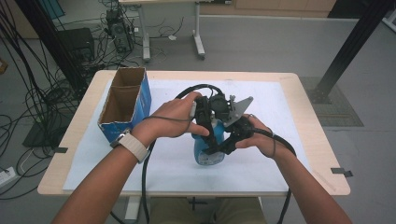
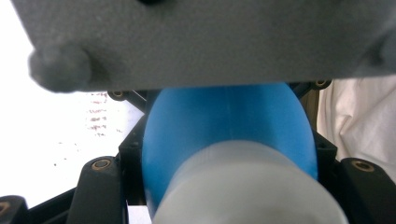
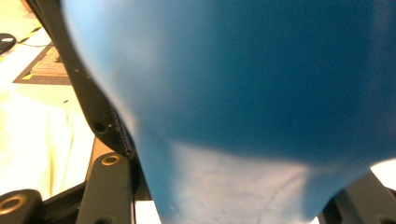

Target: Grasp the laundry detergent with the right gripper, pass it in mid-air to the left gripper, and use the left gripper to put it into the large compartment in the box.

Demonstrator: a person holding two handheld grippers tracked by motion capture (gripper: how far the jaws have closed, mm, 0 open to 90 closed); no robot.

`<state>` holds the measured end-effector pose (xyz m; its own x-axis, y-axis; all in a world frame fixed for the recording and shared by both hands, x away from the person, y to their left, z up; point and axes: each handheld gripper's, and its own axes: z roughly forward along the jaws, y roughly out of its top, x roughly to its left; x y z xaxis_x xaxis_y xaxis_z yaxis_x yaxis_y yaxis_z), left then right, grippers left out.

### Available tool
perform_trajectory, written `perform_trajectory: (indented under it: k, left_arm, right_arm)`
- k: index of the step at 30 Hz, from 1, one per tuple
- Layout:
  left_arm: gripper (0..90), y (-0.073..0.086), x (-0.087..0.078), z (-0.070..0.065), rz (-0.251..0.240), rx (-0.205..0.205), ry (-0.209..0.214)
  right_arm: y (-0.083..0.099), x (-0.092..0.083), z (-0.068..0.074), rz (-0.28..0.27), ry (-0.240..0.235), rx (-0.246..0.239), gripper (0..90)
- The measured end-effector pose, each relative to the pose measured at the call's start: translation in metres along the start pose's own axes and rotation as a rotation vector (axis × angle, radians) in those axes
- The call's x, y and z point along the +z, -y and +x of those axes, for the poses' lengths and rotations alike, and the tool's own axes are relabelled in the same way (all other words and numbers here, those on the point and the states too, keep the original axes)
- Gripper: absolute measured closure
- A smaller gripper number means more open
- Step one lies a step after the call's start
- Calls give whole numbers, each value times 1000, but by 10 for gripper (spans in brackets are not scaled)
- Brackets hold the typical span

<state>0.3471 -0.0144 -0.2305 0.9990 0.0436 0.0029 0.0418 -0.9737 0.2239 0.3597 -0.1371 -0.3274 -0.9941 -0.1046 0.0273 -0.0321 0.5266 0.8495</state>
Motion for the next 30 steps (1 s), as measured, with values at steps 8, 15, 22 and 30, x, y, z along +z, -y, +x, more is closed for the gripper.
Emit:
perform_trajectory:
  k: [8, 15, 22, 30]
  left_arm:
    - [378, 1, -1, 1, -1, -3, 2]
    - [378, 1, -1, 0, 0, -4, 0]
    - [378, 1, -2, 0, -1, -4, 1]
    - [378, 1, -1, -1, -3, -3, 1]
  right_arm:
    - [-1, 0, -1, -1, -5, 0, 433]
    - [-1, 0, -1, -2, -4, 0, 433]
    - [-1, 0, 0, -1, -5, -2, 432]
    - [-1, 0, 0, 1, -3, -6, 432]
